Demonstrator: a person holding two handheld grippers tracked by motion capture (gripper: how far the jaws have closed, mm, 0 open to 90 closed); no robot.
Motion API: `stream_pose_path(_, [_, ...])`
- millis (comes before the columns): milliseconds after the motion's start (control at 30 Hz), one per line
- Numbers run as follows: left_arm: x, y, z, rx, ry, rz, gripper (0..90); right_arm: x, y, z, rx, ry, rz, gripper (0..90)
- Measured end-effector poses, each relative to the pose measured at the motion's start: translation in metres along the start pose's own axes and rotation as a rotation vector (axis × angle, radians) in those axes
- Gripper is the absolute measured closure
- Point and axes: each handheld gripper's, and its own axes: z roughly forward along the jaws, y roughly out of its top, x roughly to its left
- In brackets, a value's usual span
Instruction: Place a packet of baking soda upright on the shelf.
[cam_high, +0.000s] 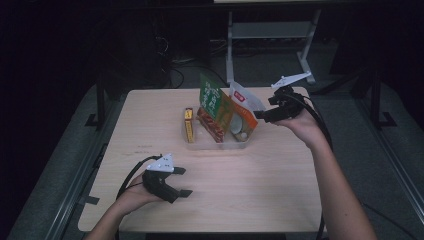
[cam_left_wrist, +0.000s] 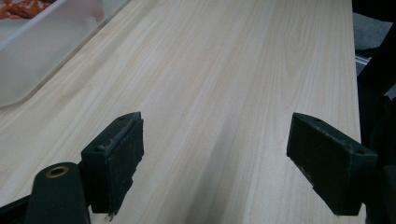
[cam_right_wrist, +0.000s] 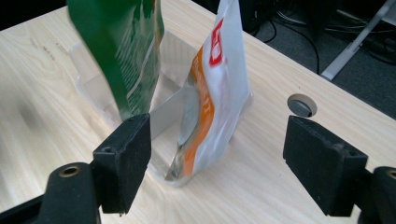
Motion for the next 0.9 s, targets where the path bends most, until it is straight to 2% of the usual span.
stream_pose_path(200, [0.001, 0.003, -0.004, -0.017, 0.020, 0.001, 18.5, 0.003, -0.022, -0.008, -0.005, -0.003, 0.006, 22.6])
stream_pose_path(267, [0.001, 0.005, -0.006, -0.028, 0.024, -0.015, 18.5, 0.004, -0.029, -0.011, -0.008, 0.001, 0.016, 22.6])
stream_pose_path(333, [0.001, 0.005, -0.008, -0.021, 0.022, -0.010, 18.5, 0.005, -0.036, -0.014, -0.011, 0.000, 0.016, 22.6])
stream_pose_path(367, [0.000, 0.004, -0.009, -0.020, 0.022, -0.018, 18.5, 0.006, -0.040, -0.016, -0.019, 0.006, 0.010, 22.9])
stream_pose_path(433, [0.001, 0.003, -0.011, -0.021, 0.034, 0.000, 18.5, 0.009, -0.048, -0.017, -0.019, 0.017, 0.004, 22.9])
stream_pose_path(500, [0.001, 0.001, -0.013, -0.028, 0.036, -0.003, 18.5, 0.013, -0.055, -0.018, -0.023, 0.030, 0.002, 23.0])
stream_pose_path(567, [0.000, -0.001, -0.013, -0.031, 0.037, -0.025, 18.5, 0.016, -0.062, -0.019, -0.030, 0.049, 0.000, 23.5])
stream_pose_path(633, [-0.002, -0.003, -0.015, -0.016, 0.036, -0.016, 18.5, 0.020, -0.070, -0.019, -0.041, 0.062, -0.005, 23.9])
stream_pose_path(767, [-0.003, -0.004, -0.016, -0.020, 0.039, -0.011, 18.5, 0.027, -0.083, -0.017, -0.063, 0.097, -0.004, 23.9])
stream_pose_path(833, [-0.003, -0.004, -0.016, -0.022, 0.049, 0.002, 18.5, 0.032, -0.090, -0.015, -0.065, 0.096, -0.008, 23.7])
stream_pose_path(900, [-0.003, -0.006, -0.016, -0.026, 0.047, -0.007, 18.5, 0.037, -0.095, -0.012, -0.062, 0.103, -0.012, 23.2])
